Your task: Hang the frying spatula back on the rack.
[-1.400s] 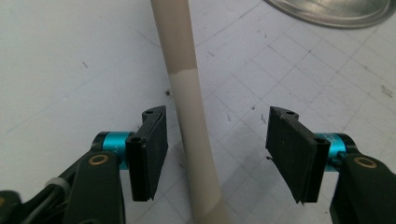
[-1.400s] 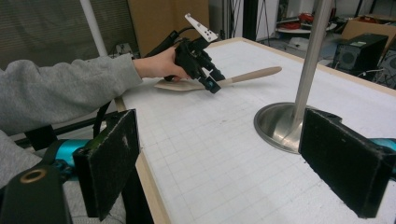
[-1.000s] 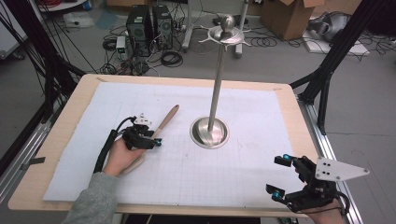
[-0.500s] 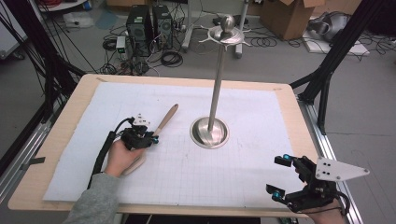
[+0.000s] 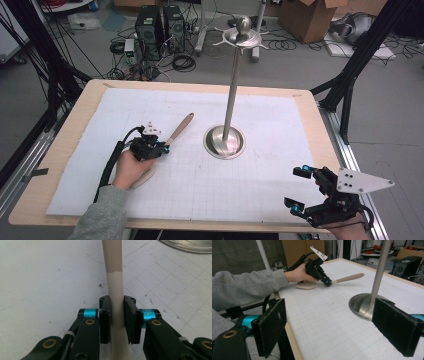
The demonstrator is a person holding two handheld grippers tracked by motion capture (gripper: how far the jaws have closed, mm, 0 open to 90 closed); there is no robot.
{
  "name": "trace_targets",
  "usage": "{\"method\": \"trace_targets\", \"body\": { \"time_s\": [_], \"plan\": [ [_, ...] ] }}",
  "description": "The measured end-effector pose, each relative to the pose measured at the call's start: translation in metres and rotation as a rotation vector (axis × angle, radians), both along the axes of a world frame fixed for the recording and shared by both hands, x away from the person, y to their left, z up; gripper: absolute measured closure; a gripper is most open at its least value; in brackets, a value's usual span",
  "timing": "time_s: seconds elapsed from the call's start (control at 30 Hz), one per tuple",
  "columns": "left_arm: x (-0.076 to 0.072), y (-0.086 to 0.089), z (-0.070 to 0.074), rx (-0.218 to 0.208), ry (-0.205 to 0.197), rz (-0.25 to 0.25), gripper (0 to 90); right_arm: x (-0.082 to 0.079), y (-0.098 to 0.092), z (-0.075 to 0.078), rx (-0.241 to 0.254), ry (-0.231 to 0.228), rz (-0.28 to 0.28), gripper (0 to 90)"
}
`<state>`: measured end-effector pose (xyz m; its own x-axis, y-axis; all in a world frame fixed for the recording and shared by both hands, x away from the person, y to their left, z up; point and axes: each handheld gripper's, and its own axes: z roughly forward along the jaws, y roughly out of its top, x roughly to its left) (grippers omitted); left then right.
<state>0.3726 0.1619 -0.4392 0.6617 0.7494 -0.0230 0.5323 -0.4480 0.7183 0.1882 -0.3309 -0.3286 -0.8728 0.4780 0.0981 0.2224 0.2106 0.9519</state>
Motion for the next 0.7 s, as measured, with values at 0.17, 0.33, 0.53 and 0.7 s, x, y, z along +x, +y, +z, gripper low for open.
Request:
{"method": "trace_targets", "body": {
  "time_s": [0.17, 0.33, 0.53, 0.7],
  "plan": [
    [0.0, 0.0, 0.0, -0.003, 0.006, 0.004, 77.5, 0.0, 0.0, 0.0, 0.0, 0.001, 0.001, 11.7],
    [0.0, 0.001, 0.001, -0.003, 0.006, 0.004, 77.6, 0.0, 0.0, 0.0, -0.001, 0.002, 0.001, 11.7],
    [-0.001, 0.004, 0.004, -0.021, 0.007, 0.005, 77.5, 0.0, 0.0, 0.001, -0.004, -0.004, 0.003, 11.7],
    [-0.005, 0.014, 0.017, -0.099, -0.017, 0.0, 77.5, 0.002, 0.001, 0.0, -0.004, -0.004, 0.003, 11.7]
  ]
}}
